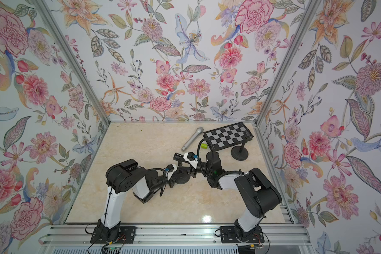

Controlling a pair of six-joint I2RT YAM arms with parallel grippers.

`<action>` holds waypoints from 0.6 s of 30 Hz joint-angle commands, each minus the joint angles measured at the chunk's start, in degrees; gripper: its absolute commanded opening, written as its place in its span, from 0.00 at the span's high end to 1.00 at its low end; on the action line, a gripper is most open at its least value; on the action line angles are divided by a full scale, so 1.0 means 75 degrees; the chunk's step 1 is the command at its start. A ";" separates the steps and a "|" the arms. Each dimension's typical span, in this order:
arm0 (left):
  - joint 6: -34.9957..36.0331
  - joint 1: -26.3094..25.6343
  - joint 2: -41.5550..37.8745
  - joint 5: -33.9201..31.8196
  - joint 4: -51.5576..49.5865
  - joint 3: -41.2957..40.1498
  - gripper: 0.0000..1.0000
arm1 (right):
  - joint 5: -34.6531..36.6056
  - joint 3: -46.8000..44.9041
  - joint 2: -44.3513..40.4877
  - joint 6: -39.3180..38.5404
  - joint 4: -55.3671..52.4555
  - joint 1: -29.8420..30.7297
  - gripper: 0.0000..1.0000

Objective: Assemble a microphone stand
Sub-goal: Screw the microphone stand pole into the microphone stand base.

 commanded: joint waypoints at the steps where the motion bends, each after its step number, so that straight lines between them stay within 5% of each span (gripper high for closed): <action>1: 0.0372 0.0022 0.0294 0.0007 0.1801 -0.0249 0.76 | -0.0377 0.0142 0.0238 0.0026 0.0287 -0.0029 0.63; 4: 0.0202 0.0036 0.0381 0.0040 0.1806 -0.0193 0.75 | 0.0460 -0.0007 0.0237 0.0546 0.0787 -0.0002 0.89; 6: 0.0254 0.0003 0.0312 -0.0050 0.1807 -0.0252 0.73 | 0.2172 -0.0353 0.0143 0.1060 0.1257 0.0204 1.00; 10: 0.0171 0.0001 0.0333 -0.0344 0.1804 -0.0267 0.71 | 0.7492 -0.0957 0.0136 0.2107 0.1371 0.1767 1.00; 12: 0.0170 -0.0008 0.0308 -0.0429 0.1801 -0.0306 0.71 | 0.9293 -0.0869 0.0491 0.2486 0.1456 0.2714 1.00; 15: 0.0136 -0.0002 0.0278 -0.0799 0.1806 -0.0336 0.71 | 0.9380 -0.0580 0.1083 0.2637 0.2089 0.3409 1.00; 16: 0.0072 -0.0008 0.0389 -0.0769 0.1807 -0.0284 0.71 | 0.8654 -0.0582 0.1114 0.2452 0.2371 0.3403 1.00; 18: 0.0075 -0.0011 0.0481 -0.0603 0.1806 -0.0230 0.73 | 0.7201 -0.0677 0.0851 0.1948 0.2522 0.3259 0.83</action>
